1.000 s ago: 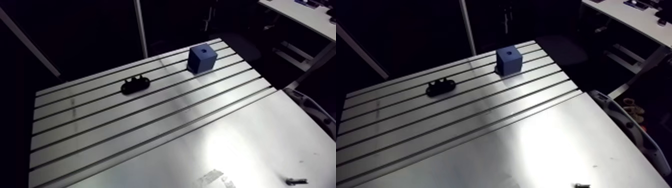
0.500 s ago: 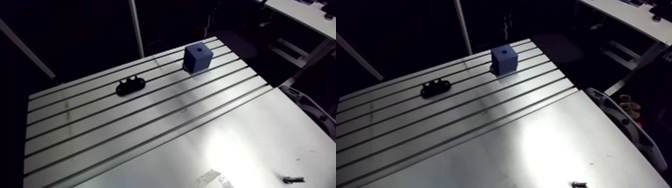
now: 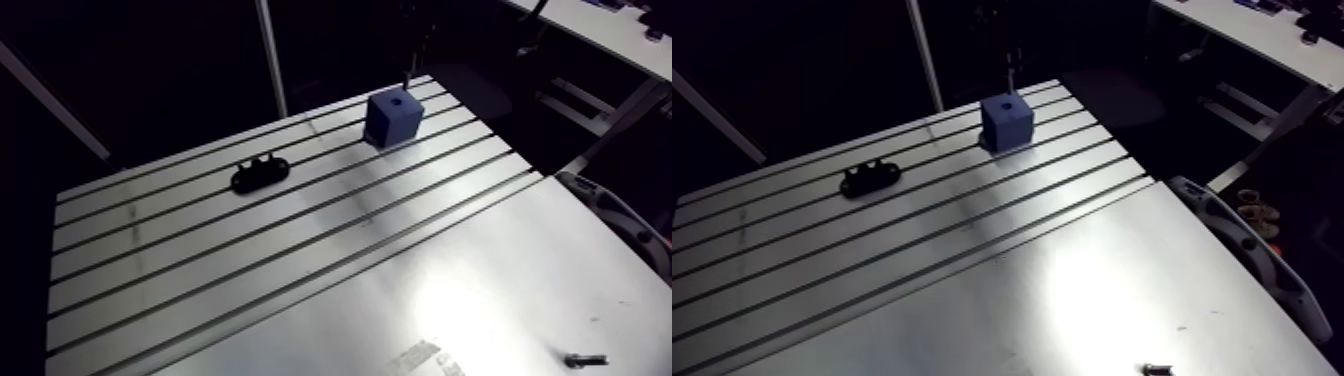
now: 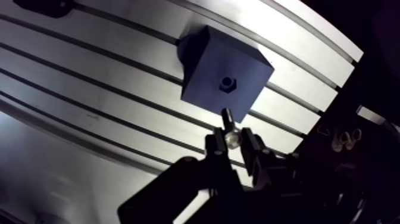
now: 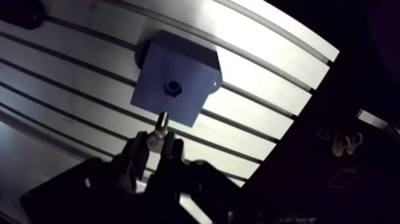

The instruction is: Pick up the M10 bolt and insert it into the hex recess until seated.

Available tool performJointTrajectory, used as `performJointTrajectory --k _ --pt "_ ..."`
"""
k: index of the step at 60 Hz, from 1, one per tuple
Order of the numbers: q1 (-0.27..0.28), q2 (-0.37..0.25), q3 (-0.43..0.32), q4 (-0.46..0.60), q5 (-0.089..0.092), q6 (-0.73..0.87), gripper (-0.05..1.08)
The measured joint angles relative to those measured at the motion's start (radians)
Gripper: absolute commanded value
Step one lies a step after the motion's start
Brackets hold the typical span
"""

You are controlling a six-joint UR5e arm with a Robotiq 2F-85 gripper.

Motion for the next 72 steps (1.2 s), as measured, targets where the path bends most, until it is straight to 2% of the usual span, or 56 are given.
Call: performJointTrajectory --k 52,72 --pt "0.005 -0.001 0.039 -0.084 0.020 -0.025 0.98" --pt "0.003 0.002 0.042 -0.116 0.022 -0.033 0.98"
